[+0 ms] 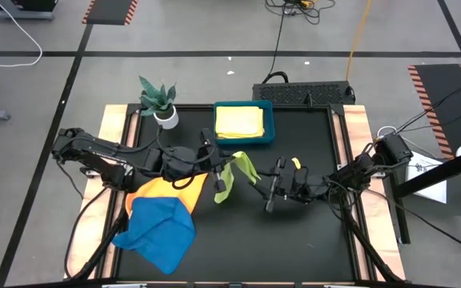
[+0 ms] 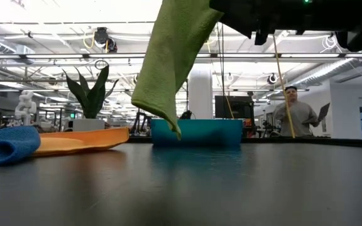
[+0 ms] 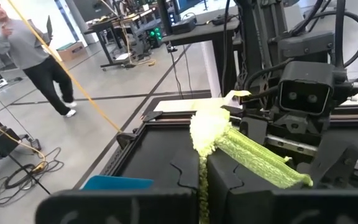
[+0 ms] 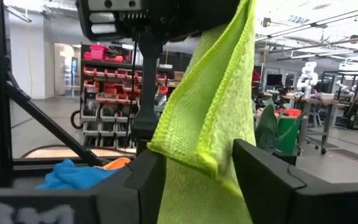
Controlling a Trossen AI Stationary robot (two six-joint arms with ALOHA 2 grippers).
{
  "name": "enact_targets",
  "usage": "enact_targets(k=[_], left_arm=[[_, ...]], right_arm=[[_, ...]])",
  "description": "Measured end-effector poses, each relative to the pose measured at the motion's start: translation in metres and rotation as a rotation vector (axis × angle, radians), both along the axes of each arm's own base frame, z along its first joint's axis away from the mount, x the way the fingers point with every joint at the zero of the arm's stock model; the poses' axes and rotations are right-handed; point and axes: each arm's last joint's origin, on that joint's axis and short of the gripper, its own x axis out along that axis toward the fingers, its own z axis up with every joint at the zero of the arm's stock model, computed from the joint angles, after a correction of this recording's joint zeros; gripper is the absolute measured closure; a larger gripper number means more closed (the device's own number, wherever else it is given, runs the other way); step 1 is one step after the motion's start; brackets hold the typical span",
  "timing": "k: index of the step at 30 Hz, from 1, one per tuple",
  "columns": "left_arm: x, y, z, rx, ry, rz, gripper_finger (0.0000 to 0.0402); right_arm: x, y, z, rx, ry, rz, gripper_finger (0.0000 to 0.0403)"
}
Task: Fold microfiber towels
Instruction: Fold the green microfiber cloth
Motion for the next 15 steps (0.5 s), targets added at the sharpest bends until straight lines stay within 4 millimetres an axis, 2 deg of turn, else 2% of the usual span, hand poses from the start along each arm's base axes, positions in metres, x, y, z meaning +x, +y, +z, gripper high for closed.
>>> enact_targets(k=[8, 15], left_arm=[[-0.0001, 0.0001, -0.0003, -0.002, 0.002, 0.003, 0.0394], [-0.0002, 0.0002, -0.0009, 0.001, 0.008, 0.007, 0.0393]], right_arm=[[-0.0009, 0.0006, 0.0026, 0.005, -0.026, 0.003, 0.0292], [-0.0049, 0.0094, 0.0059, -0.062, -0.035, 0.018, 0.0376]])
